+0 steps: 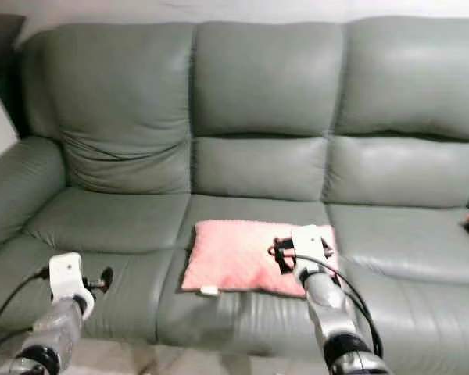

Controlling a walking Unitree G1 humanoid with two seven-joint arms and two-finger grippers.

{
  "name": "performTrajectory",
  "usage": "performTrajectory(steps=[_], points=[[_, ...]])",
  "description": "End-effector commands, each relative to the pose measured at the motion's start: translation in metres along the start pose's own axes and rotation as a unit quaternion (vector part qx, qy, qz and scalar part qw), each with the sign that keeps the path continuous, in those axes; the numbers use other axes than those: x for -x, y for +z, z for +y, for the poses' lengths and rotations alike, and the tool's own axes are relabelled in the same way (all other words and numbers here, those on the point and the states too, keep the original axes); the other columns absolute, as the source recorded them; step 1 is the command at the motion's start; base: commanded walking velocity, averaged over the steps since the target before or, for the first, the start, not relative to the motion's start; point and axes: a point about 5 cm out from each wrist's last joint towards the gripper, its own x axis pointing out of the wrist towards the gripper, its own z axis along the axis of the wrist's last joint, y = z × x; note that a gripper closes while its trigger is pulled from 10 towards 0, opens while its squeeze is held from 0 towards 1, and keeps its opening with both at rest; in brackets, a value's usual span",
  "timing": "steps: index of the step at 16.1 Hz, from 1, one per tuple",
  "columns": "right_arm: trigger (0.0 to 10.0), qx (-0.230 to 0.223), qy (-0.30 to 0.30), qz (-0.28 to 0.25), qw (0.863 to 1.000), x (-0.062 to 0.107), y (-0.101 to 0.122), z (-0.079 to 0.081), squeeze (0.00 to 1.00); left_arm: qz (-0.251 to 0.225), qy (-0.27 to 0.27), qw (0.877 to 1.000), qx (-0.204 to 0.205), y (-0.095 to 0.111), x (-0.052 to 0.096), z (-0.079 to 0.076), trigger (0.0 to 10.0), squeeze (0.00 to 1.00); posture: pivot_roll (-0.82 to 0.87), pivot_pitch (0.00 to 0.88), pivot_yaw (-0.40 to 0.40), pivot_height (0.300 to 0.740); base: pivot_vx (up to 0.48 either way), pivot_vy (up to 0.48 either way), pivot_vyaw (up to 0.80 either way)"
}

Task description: Move the pillow to the sofa

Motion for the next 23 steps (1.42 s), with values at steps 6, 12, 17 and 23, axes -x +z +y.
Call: performTrajectory(steps=[6,12,17,23], points=[[10.0,-0.002,-0.007,-0.010,1.000,-0.0026,0.0062,-0.0036,0.00,0.015,0.005,1.000,-0.005,-0.0076,0.0024,0.0051,10.0,0.00,-0.24,0.000,0.046,0.740,-0.303,0.000,0.00],[10.0,-0.003,-0.008,-0.009,1.000,-0.0025,0.0057,-0.0032,0.00,0.019,0.005,1.000,-0.009,-0.0089,0.0028,0.0062,10.0,0.00,-0.24,0.000,0.046,0.740,-0.301,0.000,0.00],[10.0,0.004,-0.007,-0.008,1.000,-0.0026,0.0057,-0.0034,0.00,0.020,0.006,1.000,-0.009,-0.0098,0.0031,0.0067,10.0,0.00,-0.24,0.000,0.043,0.740,-0.055,0.000,0.00],[10.0,0.021,-0.003,-0.009,1.000,-0.0025,0.0059,-0.0018,0.00,0.019,0.007,1.000,-0.016,-0.0101,0.0034,0.0078,10.0,0.00,-0.25,0.000,0.044,0.740,0.000,0.000,0.53]])
